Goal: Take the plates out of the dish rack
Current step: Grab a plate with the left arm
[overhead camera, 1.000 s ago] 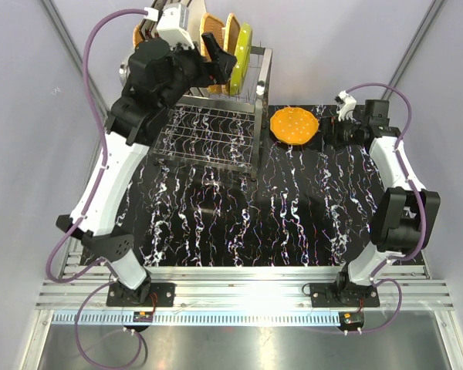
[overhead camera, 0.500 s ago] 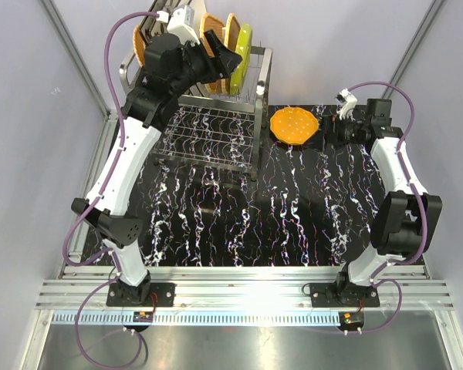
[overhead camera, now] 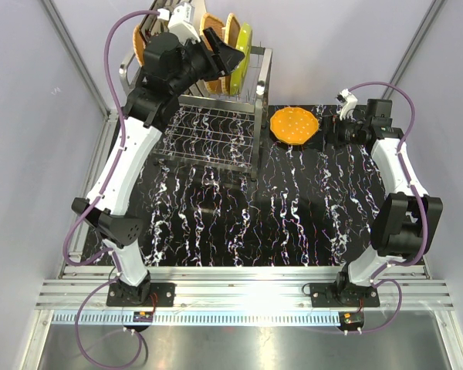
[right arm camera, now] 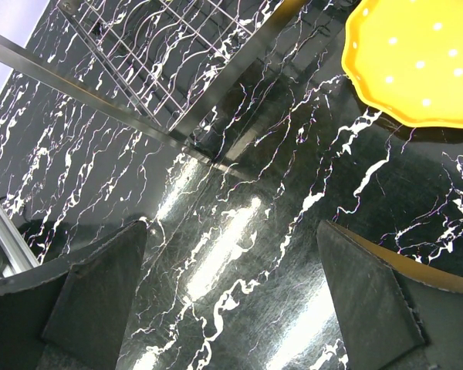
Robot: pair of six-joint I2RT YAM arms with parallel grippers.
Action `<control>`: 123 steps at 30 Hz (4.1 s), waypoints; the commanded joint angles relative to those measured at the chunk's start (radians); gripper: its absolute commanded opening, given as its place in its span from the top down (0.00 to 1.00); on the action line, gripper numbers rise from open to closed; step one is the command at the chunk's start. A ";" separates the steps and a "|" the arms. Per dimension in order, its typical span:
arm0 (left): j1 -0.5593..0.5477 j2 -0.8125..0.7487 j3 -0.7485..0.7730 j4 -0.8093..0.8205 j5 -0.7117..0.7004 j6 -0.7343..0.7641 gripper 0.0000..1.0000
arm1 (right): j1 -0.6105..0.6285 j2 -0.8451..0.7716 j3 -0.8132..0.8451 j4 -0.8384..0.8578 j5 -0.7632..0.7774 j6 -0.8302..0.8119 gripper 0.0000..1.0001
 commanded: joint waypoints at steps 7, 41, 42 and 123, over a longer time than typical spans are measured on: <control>0.001 0.019 0.025 0.038 0.038 -0.014 0.41 | 0.003 -0.041 0.010 0.005 -0.028 0.025 0.00; -0.002 0.124 0.058 -0.055 -0.077 0.191 0.46 | 0.003 -0.066 -0.020 0.016 -0.023 0.039 0.00; -0.003 0.126 0.058 -0.054 -0.083 0.196 0.47 | 0.003 -0.064 -0.020 0.018 -0.025 0.039 0.00; 0.076 0.092 0.009 -0.103 -0.152 -0.012 0.41 | 0.003 -0.093 -0.060 0.033 -0.045 0.057 0.00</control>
